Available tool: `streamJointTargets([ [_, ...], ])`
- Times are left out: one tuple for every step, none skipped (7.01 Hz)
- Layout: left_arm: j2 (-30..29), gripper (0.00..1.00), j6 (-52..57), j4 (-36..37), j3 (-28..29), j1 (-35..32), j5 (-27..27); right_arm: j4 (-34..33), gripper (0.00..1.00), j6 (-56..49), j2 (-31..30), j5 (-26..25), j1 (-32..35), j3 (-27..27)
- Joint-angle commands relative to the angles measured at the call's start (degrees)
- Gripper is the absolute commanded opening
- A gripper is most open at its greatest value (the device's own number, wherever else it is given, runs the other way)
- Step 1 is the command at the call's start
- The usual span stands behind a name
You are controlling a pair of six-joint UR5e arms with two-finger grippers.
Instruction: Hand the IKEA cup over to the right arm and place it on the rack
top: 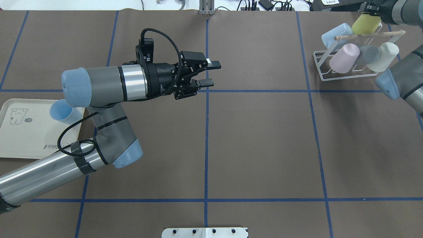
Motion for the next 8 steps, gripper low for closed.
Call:
streamJointTargets([
  [0.0, 0.69, 0.0, 0.0, 0.0, 0.0, 0.0, 0.0, 0.02, -0.16, 0.0, -0.03, -0.18, -0.45],
  [-0.09, 0.69, 0.0, 0.0, 0.0, 0.0, 0.0, 0.0, 0.02, -0.33, 0.17, -0.12, -0.18, -0.71],
  [-0.17, 0.69, 0.0, 0.09, 0.0, 0.09, 0.0, 0.0, 0.02, -0.42, 0.26, -0.12, -0.18, -0.72],
  [-0.17, 0.69, 0.0, 0.09, 0.0, 0.0, 0.0, 0.0, 0.02, -0.42, 0.18, -0.21, -0.35, -0.72],
  [-0.17, 0.69, 0.0, 0.09, 0.0, 0.0, 0.0, 0.0, 0.27, -0.16, 0.26, -0.21, -0.7, -0.72],
  [-0.17, 0.69, 0.0, 0.09, 0.0, 0.0, 0.0, 0.0, 0.69, 0.02, 0.35, -0.3, -0.79, -0.72],
  [-0.17, 0.69, 0.0, 0.09, 0.0, 0.0, 0.26, 0.61, 1.0, 0.37, 0.52, -0.82, -0.88, -0.72],
  [-0.17, 0.69, 0.0, 0.09, -0.09, 0.0, 0.26, 2.01, 1.0, 0.37, 0.35, -0.74, -0.88, -1.06],
])
